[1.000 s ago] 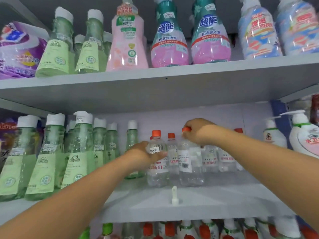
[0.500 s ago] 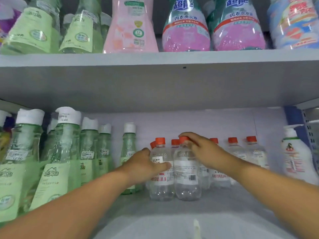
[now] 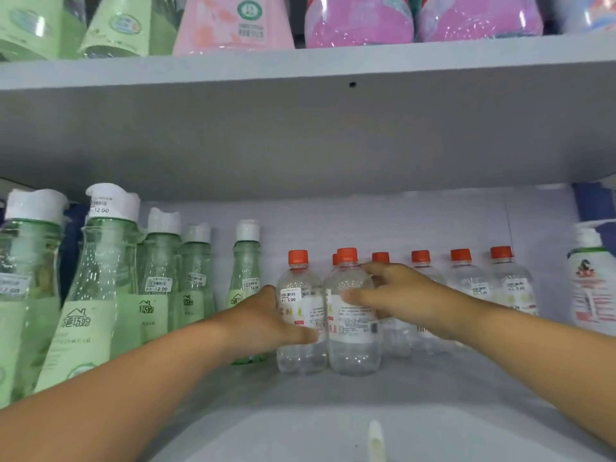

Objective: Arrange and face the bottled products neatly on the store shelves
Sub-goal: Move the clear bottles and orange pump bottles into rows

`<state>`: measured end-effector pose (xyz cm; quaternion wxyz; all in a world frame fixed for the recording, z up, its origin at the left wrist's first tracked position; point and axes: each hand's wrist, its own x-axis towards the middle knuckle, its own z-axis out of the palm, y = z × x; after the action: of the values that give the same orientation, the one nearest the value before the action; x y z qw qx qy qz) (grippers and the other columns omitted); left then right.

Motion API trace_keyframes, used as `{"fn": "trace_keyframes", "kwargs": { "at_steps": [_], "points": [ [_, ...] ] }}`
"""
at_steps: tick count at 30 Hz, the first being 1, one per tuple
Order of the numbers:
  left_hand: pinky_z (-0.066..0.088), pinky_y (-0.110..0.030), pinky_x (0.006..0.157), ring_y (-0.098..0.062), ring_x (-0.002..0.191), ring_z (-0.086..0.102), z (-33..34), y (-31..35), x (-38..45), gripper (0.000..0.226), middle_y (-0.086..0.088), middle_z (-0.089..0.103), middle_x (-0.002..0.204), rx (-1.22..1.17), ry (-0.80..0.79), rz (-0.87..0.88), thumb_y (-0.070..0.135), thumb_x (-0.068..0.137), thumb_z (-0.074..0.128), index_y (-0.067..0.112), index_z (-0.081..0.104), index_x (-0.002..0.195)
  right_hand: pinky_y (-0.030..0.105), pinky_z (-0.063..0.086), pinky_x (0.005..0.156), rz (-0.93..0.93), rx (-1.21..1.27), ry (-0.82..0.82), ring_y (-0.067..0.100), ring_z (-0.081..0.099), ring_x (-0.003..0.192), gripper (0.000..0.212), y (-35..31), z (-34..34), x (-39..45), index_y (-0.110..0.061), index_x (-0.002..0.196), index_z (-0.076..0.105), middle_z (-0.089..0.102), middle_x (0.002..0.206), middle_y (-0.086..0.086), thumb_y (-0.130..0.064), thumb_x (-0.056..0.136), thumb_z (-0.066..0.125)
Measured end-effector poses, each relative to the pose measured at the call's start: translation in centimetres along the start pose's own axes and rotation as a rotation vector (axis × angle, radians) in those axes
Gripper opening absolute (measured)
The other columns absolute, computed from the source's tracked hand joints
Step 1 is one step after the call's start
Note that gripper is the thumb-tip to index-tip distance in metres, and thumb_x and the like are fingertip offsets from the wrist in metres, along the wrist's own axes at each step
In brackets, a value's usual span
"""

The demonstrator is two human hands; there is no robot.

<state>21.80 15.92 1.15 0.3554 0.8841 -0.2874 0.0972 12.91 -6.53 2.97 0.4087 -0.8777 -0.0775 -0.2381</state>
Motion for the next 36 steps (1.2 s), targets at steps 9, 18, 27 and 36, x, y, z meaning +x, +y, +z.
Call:
{"fn": "trace_keyframes", "kwargs": {
  "at_steps": [9, 18, 27, 36],
  "points": [
    [0.061, -0.038, 0.087, -0.010, 0.095, 0.072, -0.2, -0.4, -0.2, 0.061, 0.011, 0.073, 0.105, -0.105, -0.035, -0.008, 0.046, 0.068, 0.090, 0.031, 0.056, 0.117, 0.013, 0.054, 0.071, -0.011, -0.055, 0.066, -0.003, 0.069, 0.082, 0.041, 0.2, 0.8, 0.2, -0.033, 0.119, 0.061, 0.067, 0.099, -0.017, -0.039, 0.083, 0.080],
    [0.063, -0.030, 0.077, -0.013, 0.093, 0.074, -0.8, -0.3, -0.3, 0.054, 0.004, 0.074, 0.106, -0.159, -0.121, -0.061, 0.034, 0.073, 0.089, 0.028, 0.054, 0.114, 0.012, 0.053, 0.070, 0.049, -0.040, 0.046, -0.004, 0.068, 0.088, 0.066, 1.0, 2.2, -0.4, -0.033, 0.125, 0.053, 0.065, 0.107, -0.017, -0.049, 0.071, 0.087],
    [0.062, -0.036, 0.086, -0.015, 0.093, 0.075, -0.9, -0.9, 0.1, 0.052, 0.004, 0.076, 0.106, -0.136, -0.147, -0.059, 0.032, 0.073, 0.090, 0.026, 0.060, 0.114, 0.037, 0.057, 0.097, 0.174, -0.026, -0.117, 0.010, 0.071, 0.105, 0.059, 1.5, 0.6, -0.7, -0.029, 0.124, 0.057, 0.073, 0.115, -0.009, -0.040, 0.074, 0.086],
    [0.062, -0.036, 0.085, -0.017, 0.088, 0.077, -0.8, -1.1, -0.1, 0.049, 0.000, 0.078, 0.103, -0.221, -0.147, -0.065, 0.020, 0.077, 0.088, 0.021, 0.059, 0.117, 0.037, 0.060, 0.091, 0.144, 0.029, -0.104, 0.013, 0.075, 0.098, 0.040, 2.3, 1.2, -0.4, -0.018, 0.119, 0.066, 0.076, 0.110, -0.003, -0.023, 0.083, 0.082]
  ]
}}
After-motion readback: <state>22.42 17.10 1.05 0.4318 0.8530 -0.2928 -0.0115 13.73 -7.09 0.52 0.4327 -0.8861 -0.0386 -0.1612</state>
